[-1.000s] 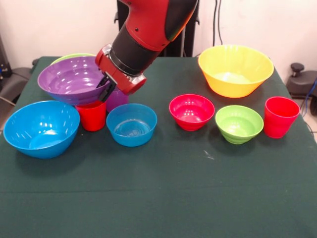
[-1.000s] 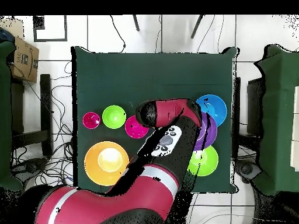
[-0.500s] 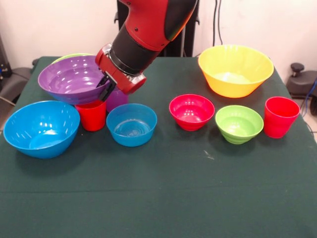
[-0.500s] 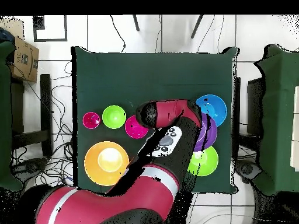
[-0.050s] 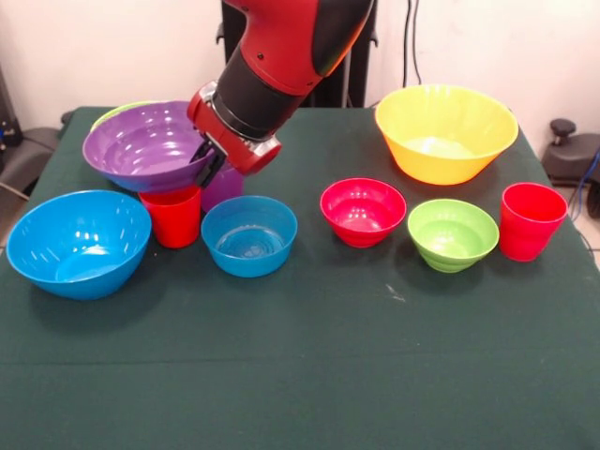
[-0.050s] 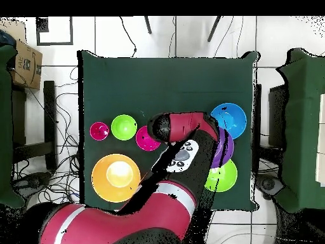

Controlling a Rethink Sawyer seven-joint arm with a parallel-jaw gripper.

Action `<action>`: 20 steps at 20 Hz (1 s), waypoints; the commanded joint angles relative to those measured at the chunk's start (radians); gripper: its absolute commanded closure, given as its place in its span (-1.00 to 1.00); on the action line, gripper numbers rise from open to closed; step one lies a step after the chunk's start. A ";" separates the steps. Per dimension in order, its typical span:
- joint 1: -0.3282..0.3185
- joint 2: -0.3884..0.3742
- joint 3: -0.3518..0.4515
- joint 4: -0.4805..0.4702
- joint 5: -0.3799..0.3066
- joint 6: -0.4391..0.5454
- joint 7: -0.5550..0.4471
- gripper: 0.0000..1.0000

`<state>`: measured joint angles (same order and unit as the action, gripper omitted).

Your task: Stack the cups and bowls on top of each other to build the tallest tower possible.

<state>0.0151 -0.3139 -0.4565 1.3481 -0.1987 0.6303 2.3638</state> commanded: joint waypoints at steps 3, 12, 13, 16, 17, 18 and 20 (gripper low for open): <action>-0.019 0.014 0.180 0.068 -0.006 0.079 -0.071 1.00; -0.010 0.018 0.173 0.075 -0.017 0.040 -0.044 1.00; -0.008 0.016 0.172 0.076 -0.017 0.040 -0.042 1.00; -0.008 0.015 0.172 0.076 -0.015 0.046 -0.036 1.00; -0.006 0.014 0.171 0.076 -0.015 0.047 -0.033 1.00; -0.005 0.013 0.170 0.077 -0.014 0.049 -0.031 1.00; 0.000 0.011 0.166 0.076 -0.011 0.058 -0.026 1.00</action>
<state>0.0096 -0.3345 -0.4281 1.3858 -0.1989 0.6304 2.3638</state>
